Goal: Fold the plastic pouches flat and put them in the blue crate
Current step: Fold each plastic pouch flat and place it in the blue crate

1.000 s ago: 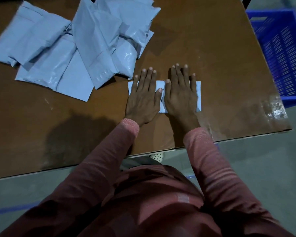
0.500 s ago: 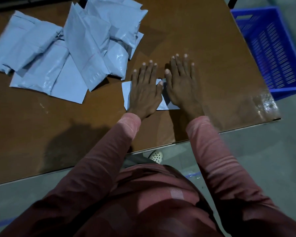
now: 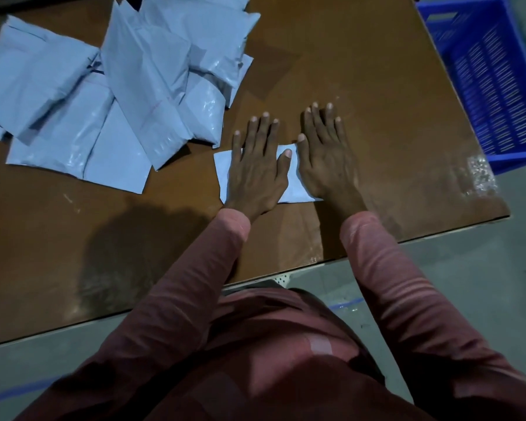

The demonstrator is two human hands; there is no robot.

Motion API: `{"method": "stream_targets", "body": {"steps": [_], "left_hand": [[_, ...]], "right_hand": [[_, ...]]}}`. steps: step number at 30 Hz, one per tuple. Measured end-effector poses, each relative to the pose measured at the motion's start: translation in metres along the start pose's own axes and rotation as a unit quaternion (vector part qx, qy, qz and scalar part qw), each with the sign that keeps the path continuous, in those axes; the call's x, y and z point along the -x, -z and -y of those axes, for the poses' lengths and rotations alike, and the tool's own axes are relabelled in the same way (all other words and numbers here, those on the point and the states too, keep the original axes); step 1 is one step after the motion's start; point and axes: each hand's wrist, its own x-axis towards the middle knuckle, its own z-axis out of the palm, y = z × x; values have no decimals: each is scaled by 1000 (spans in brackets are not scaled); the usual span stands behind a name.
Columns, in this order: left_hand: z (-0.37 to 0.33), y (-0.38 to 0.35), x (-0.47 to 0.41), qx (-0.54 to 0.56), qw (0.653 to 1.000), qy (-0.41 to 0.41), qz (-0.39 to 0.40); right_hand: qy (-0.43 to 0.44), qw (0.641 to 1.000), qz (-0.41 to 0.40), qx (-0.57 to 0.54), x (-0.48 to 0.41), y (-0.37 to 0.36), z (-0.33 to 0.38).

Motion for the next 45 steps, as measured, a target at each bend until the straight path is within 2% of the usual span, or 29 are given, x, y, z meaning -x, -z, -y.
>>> {"method": "stream_targets", "body": {"steps": [12, 17, 19, 21, 23, 24, 29, 36, 39, 42, 45], "left_hand": [[17, -1, 7, -56, 998, 7, 0], [15, 3, 8, -35, 999, -4, 0], [16, 7, 8, -6, 1000, -9, 5], [19, 12, 8, 47, 999, -18, 13], [27, 21, 8, 107, 993, -35, 46], [32, 26, 7, 122, 989, -49, 63], [37, 59, -16, 126, 978, -91, 139], [29, 77, -34, 157, 950, -82, 258], [22, 86, -35, 183, 941, -72, 274], [19, 95, -46, 178, 937, -85, 289], [22, 106, -65, 104, 942, -120, 294]], "right_hand": [[8, 1000, 12, 2, -1, 2, -2], [-6, 1000, 26, -6, 0, 10, 1], [-4, 999, 18, -31, 1, 15, 1], [14, 995, -36, -87, 5, 21, 1], [31, 984, -83, -157, 11, 29, 1], [31, 978, -81, -188, 14, 34, 1], [9, 974, 50, -219, 19, 61, -1], [17, 972, 203, -120, 8, 87, -13], [6, 972, 220, -78, 3, 96, -15], [-4, 967, 226, -119, -3, 115, -15], [-26, 972, 162, -165, -1, 131, -21]]}}
